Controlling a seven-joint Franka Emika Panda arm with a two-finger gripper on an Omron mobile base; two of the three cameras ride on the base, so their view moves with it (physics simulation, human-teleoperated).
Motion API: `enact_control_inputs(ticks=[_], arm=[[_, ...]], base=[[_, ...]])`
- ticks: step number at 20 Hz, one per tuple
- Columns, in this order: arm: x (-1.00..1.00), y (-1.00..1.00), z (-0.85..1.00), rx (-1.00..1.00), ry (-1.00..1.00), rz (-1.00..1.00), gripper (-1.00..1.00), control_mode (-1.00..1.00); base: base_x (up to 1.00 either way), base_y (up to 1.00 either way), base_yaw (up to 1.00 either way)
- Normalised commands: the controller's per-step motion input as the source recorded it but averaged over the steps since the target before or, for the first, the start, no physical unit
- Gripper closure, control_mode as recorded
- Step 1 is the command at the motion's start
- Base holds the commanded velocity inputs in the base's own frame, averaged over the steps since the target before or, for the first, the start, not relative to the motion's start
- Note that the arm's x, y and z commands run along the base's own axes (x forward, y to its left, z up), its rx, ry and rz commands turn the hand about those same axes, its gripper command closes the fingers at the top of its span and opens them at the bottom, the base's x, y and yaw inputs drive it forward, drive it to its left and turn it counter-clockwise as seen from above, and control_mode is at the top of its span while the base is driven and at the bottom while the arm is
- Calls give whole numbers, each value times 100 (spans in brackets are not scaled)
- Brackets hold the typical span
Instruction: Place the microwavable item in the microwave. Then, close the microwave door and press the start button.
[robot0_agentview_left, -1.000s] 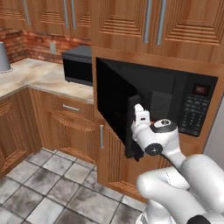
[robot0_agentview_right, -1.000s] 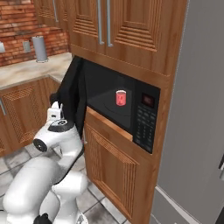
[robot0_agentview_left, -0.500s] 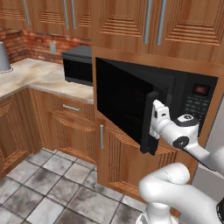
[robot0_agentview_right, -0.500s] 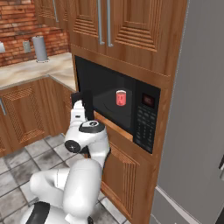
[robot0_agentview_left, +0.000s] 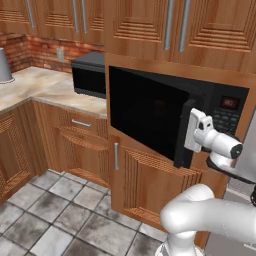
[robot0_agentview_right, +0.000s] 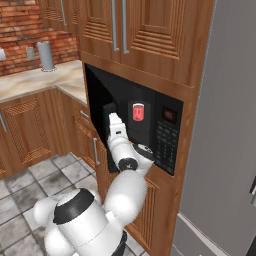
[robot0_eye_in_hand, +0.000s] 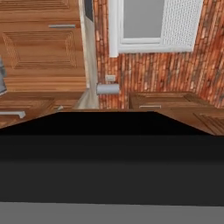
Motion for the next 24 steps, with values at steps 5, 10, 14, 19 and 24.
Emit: enact_control_inputs(ticks=[5,10,14,19,24], arm=[[0,-100,17,8,0,0,-100,-100],[-2,-100,15,8,0,0,-100,-100],[-1,-100,17,9,0,0,-100,-100],[-55,-100,6,16,-4,0,-100,-100],[-94,-100,0,19,-7,0,-100,-100]], base=[[0,0,0],[0,0,0],[0,0,0],[0,0,0],[0,0,0]])
